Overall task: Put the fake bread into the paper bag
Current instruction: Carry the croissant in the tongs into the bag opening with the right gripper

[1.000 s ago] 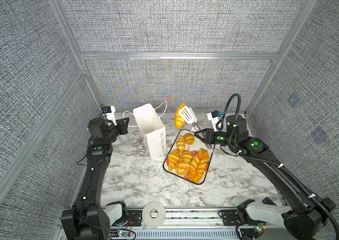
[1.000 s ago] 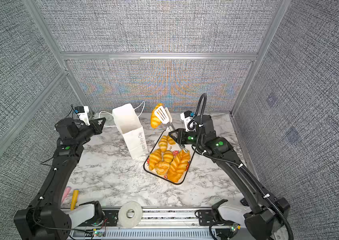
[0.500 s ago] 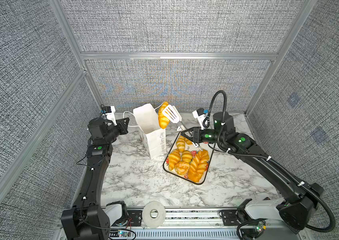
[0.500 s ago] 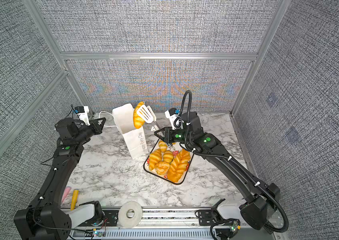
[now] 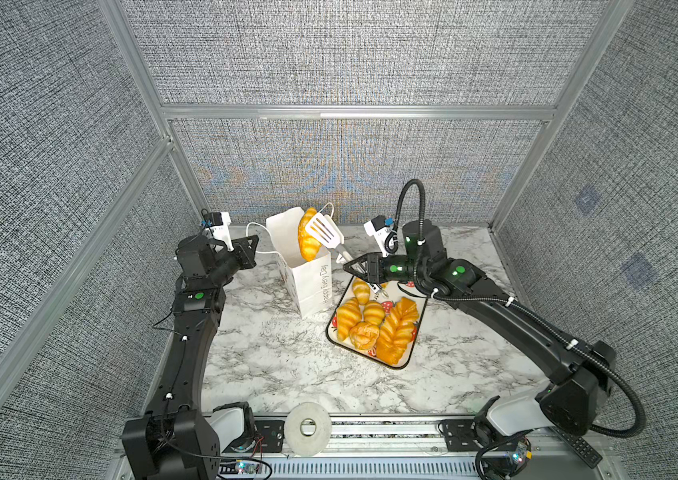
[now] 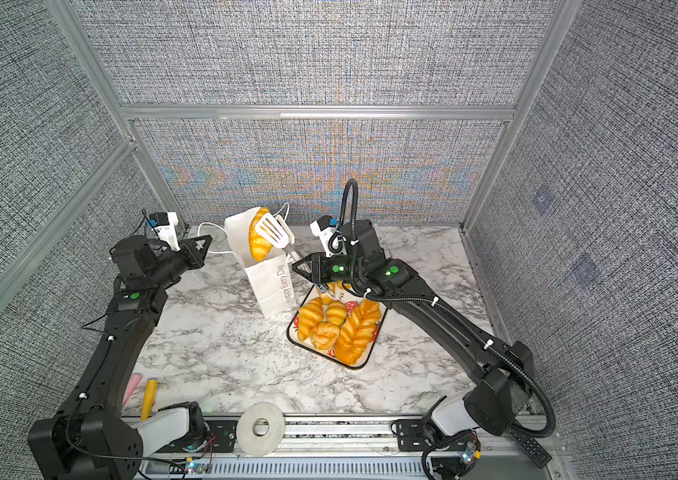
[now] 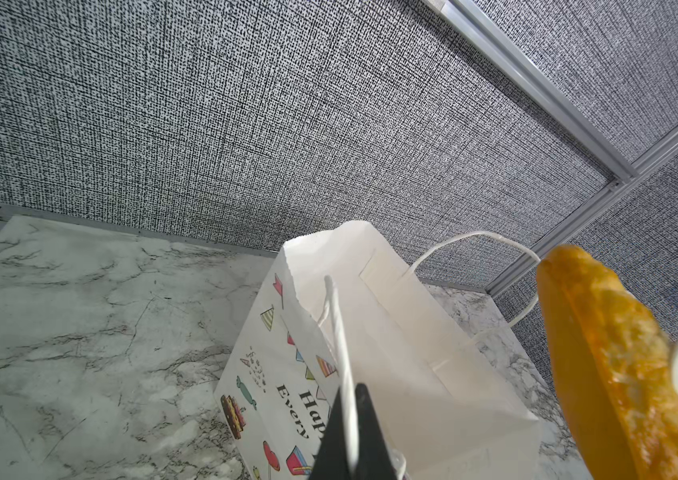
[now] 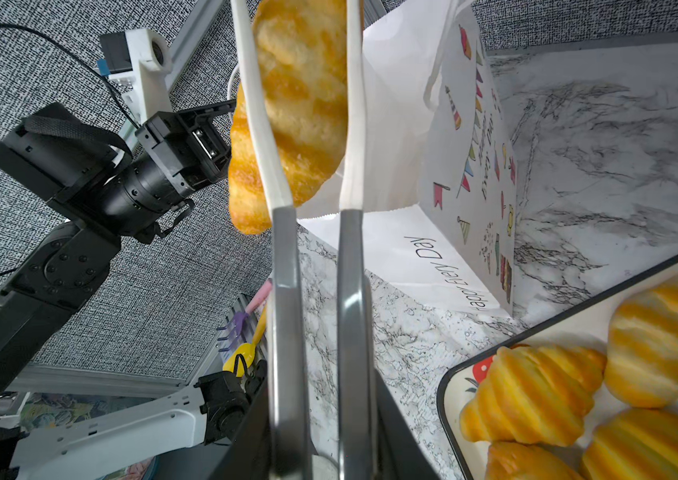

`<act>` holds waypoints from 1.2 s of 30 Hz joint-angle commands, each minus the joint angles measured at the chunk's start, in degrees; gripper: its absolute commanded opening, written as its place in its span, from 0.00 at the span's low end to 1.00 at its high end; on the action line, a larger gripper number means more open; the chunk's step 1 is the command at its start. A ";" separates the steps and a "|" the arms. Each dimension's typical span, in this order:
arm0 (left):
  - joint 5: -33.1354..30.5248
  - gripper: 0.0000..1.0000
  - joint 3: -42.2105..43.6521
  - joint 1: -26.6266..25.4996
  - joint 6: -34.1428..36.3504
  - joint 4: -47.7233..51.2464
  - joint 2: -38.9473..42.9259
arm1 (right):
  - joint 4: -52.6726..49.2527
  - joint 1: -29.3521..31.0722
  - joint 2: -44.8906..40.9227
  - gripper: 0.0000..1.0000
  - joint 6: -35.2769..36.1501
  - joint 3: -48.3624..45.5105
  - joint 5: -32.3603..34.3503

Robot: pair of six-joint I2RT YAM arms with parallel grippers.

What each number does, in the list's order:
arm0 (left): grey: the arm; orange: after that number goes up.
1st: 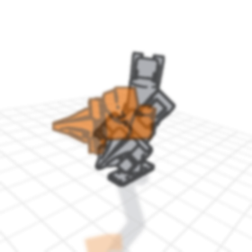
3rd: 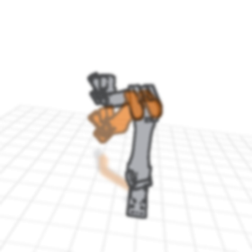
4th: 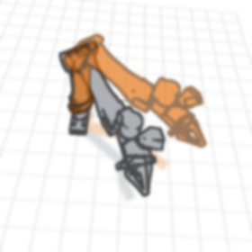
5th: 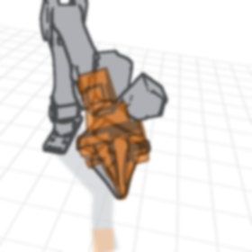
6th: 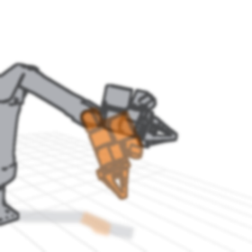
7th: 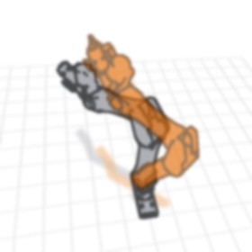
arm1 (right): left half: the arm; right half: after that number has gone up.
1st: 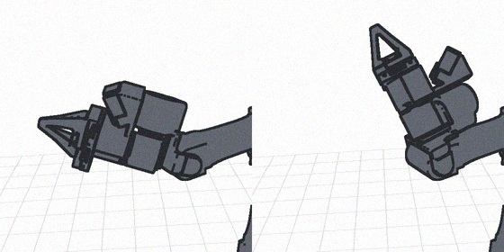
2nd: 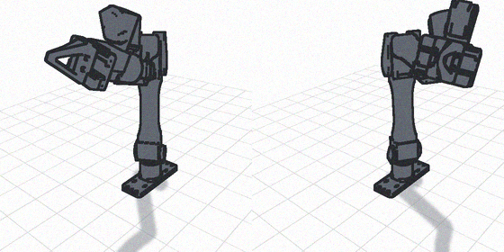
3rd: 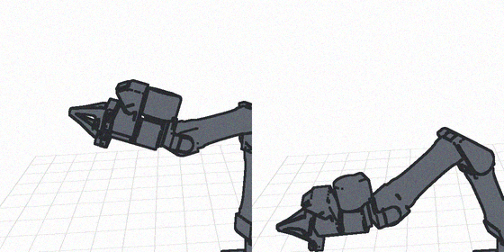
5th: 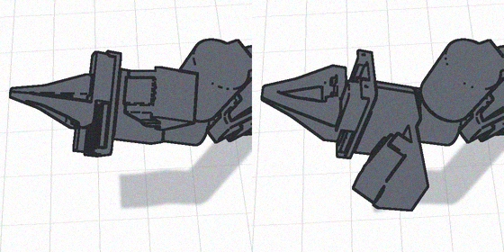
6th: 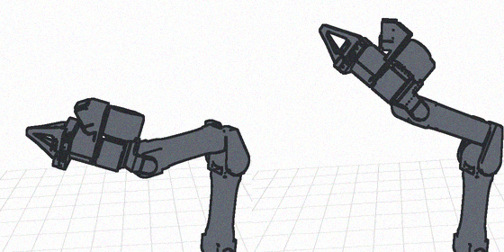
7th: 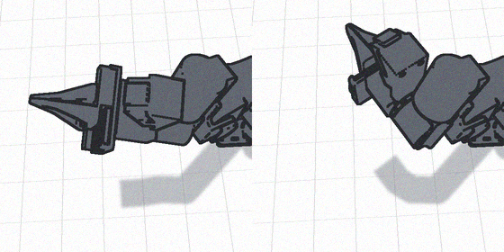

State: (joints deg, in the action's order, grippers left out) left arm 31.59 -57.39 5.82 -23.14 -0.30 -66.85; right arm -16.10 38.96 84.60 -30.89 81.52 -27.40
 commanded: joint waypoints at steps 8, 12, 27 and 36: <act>0.40 0.00 -0.01 0.18 0.28 -0.83 -0.17 | 4.09 0.17 3.61 0.29 -1.52 1.74 -1.33; 0.31 0.00 -0.01 0.15 0.36 -0.75 -0.05 | 5.24 0.22 4.85 0.29 -2.49 2.29 -1.87; 0.22 0.00 -0.08 0.15 0.46 -0.58 0.09 | 5.03 0.24 7.22 0.31 -3.37 2.73 -1.69; 0.16 0.00 -0.10 0.15 0.47 -0.55 0.29 | 0.58 0.20 7.60 0.35 -1.74 4.08 1.57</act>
State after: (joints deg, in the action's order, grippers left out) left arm 31.57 -57.39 5.82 -22.96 -0.27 -66.83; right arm -15.73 39.22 92.23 -33.41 84.82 -27.16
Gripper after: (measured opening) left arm 0.053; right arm 0.353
